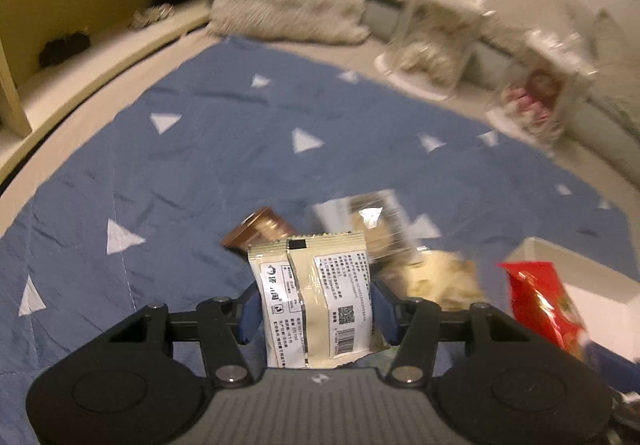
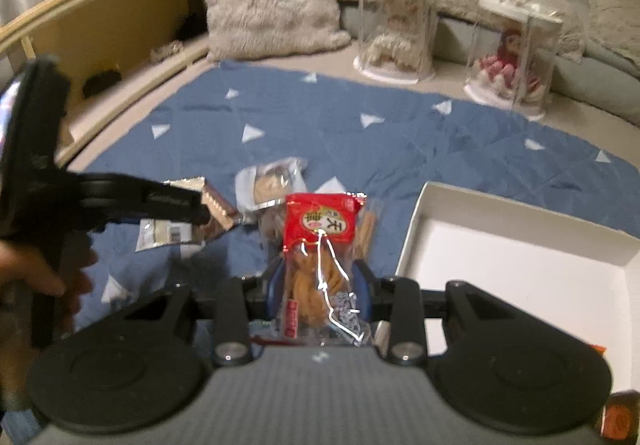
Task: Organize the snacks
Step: 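Carry the white packet with the left tool while the right carries the red bag to the tray, then open the left tool releasing the white packet while the right releases the red bag in the tray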
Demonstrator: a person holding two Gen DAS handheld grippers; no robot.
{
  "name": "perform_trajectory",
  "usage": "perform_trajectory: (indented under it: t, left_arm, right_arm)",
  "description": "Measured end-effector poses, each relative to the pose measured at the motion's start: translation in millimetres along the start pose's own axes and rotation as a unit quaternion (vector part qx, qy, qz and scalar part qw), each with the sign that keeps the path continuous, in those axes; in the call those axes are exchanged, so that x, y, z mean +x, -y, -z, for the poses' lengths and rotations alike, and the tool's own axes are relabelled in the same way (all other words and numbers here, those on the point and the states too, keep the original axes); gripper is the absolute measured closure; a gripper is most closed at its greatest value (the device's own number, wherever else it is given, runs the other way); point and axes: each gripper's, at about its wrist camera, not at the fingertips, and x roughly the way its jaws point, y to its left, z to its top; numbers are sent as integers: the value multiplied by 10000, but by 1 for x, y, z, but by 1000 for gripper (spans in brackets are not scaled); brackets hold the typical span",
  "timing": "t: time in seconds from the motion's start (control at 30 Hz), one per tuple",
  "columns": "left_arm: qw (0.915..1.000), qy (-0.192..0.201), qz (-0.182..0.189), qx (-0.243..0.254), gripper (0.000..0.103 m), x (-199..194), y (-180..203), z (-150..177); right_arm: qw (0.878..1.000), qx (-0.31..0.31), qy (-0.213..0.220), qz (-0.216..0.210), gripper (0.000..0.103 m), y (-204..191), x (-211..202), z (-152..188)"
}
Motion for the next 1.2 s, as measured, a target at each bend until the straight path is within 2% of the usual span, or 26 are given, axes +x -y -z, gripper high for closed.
perform_trajectory:
  t: [0.27, 0.47, 0.67, 0.83, 1.03, 1.13, 1.2]
  left_arm:
    - [9975, 332, 600, 159, 46, -54, 16, 4]
    - [9943, 314, 974, 315, 46, -68, 39, 13]
    - [9907, 109, 1265, 496, 46, -63, 69, 24]
    - [9880, 73, 1434, 563, 46, -57, 92, 29]
    - [9872, -74, 1487, 570, 46, -40, 110, 30]
    - [9871, -161, 1488, 574, 46, -30, 117, 30]
    - [9869, -223, 1479, 613, 46, -22, 123, 31]
  right_arm:
    - [9986, 335, 376, 135, 62, 15, -29, 5]
    - [9949, 796, 506, 345, 62, 39, -51, 13]
    - [9905, 1228, 218, 572, 62, 62, -55, 29]
    - [9868, 1504, -83, 590, 61, 72, -48, 45]
    - [9867, 1496, -445, 448, 60, 76, -34, 65]
    - [9864, 1537, -478, 323, 52, 78, -27, 71]
    - [9884, 1376, -544, 342, 39, 76, -21, 71]
